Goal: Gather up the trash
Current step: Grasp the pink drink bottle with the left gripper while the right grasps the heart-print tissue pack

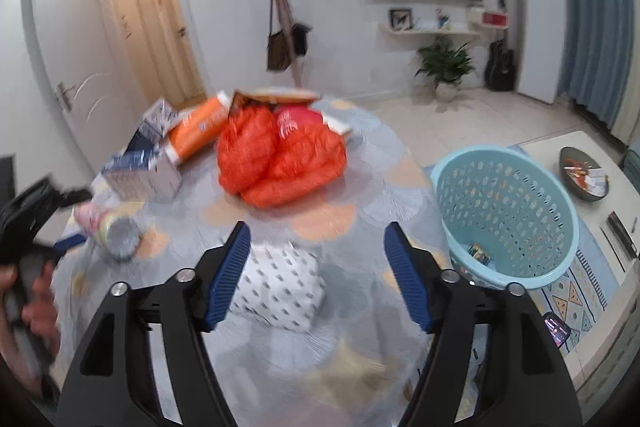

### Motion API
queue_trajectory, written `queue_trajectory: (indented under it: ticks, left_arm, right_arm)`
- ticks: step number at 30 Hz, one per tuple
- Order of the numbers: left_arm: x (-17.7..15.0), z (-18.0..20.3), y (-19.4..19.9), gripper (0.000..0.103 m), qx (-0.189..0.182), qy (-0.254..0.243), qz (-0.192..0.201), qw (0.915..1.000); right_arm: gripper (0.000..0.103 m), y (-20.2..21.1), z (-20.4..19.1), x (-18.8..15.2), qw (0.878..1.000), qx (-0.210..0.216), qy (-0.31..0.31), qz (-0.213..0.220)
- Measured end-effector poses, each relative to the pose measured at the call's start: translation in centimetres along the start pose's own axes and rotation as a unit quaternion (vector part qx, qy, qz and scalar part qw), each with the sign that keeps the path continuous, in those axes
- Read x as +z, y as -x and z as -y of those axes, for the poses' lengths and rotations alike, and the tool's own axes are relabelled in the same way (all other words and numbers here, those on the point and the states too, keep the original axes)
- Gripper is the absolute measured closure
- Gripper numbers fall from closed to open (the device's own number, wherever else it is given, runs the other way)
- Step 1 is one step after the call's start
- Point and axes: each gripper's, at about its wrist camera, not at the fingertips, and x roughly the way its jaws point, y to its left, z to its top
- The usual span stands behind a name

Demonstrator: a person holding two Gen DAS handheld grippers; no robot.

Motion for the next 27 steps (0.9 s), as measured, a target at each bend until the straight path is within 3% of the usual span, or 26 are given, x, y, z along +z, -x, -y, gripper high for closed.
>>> queue_trajectory:
  ticks: [4,7,13,18,22,25,27]
  left_arm:
    - [0.5,1.1,-1.5,0.013,0.042,-0.007,0.003,0.9991]
    - [0.3,2.4,-2.2,0.018,0.075,-0.042,-0.006,0.9963]
    - [-0.8,3.6,-1.4,0.041,0.046,-0.113,-0.03,0.992]
    - [-3.2,4.8,-0.2,0.045,0.028,-0.214,-0.068,0.974]
    - [-5.2,5.4,1.0,0.045,0.017,-0.294,-0.101,0.9503]
    - [-6.4,5.3,1.8,0.044,0.017,-0.329,-0.108,0.9381]
    - [-6.9,5.0,2.3,0.044,0.012,-0.334,-0.112,0.9359]
  right_arm:
    - [0.033,-2.3,0.0,-1.1,0.997,0.027,0.031,-0.061]
    - [0.033,-3.1,-0.5,-1.5,0.996,0.036,0.039,-0.071]
    - [0.024,-3.0,-1.8,-0.2,0.994,0.049,0.076,-0.054]
    - [0.024,-4.6,-4.0,0.2,0.985,0.058,0.142,-0.072]
    - [0.024,-6.0,-5.1,-0.5,0.98,0.061,0.164,-0.095]
    - [0.025,-6.3,-5.7,-1.1,0.979,0.058,0.168,-0.102]
    - [0.03,-6.1,-6.0,-1.3,0.98,0.057,0.167,-0.096]
